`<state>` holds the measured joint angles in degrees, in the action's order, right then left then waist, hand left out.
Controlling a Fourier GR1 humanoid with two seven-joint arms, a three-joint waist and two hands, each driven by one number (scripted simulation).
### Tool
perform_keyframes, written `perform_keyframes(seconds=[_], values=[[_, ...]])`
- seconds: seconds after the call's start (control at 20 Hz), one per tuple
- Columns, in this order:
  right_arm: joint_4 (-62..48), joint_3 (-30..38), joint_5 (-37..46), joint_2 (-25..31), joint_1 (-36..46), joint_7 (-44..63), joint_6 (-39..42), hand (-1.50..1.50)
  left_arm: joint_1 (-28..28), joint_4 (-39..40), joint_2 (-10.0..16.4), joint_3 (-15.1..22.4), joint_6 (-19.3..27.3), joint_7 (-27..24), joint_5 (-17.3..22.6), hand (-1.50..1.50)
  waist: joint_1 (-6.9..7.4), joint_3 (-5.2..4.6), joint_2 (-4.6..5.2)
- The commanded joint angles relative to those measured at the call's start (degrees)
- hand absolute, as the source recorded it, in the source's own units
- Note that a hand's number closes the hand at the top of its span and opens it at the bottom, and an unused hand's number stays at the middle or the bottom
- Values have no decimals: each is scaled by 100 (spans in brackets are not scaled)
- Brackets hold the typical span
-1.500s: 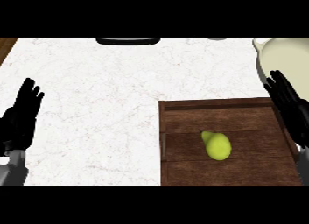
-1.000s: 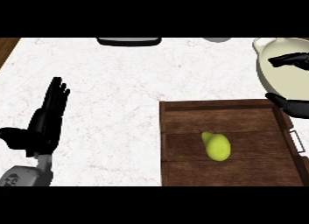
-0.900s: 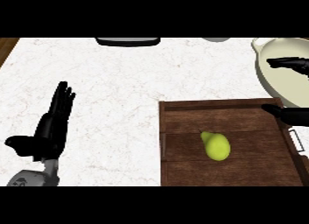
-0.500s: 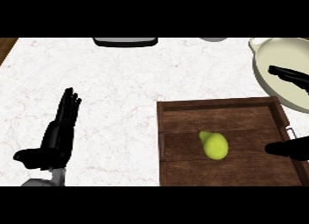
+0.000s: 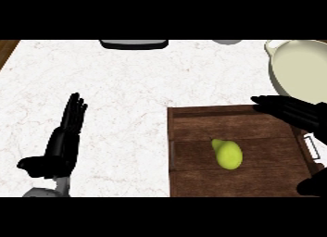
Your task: Pick the pear from the tray and place it in the pot
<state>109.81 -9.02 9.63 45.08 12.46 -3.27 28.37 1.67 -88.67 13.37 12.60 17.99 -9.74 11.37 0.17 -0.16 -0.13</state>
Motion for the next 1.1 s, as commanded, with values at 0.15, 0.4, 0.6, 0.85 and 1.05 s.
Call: perform_keyframes(seconds=[0.15,0.4,0.6,0.85,1.05], values=[[372,-1061,600,-425,511,1898,588,-150,-15,76,108,-264,-308,24,194,0,58,6,16],[230,-1333,1116,-978,265,2063,781,-150,-63,28,-354,-6,60,18,-252,0,-8,14,11],[-363,-1791,1956,-1235,396,2012,702,-150,272,188,-282,-242,-70,126,-205,0,3,15,21],[-617,-1283,1944,-1180,347,1856,1242,-150,-340,-301,-349,-63,-138,125,-405,0,6,16,11],[-514,-1503,2424,-1681,70,1852,1264,-150,-8,36,-395,-459,-361,85,-293,0,-12,15,12]])
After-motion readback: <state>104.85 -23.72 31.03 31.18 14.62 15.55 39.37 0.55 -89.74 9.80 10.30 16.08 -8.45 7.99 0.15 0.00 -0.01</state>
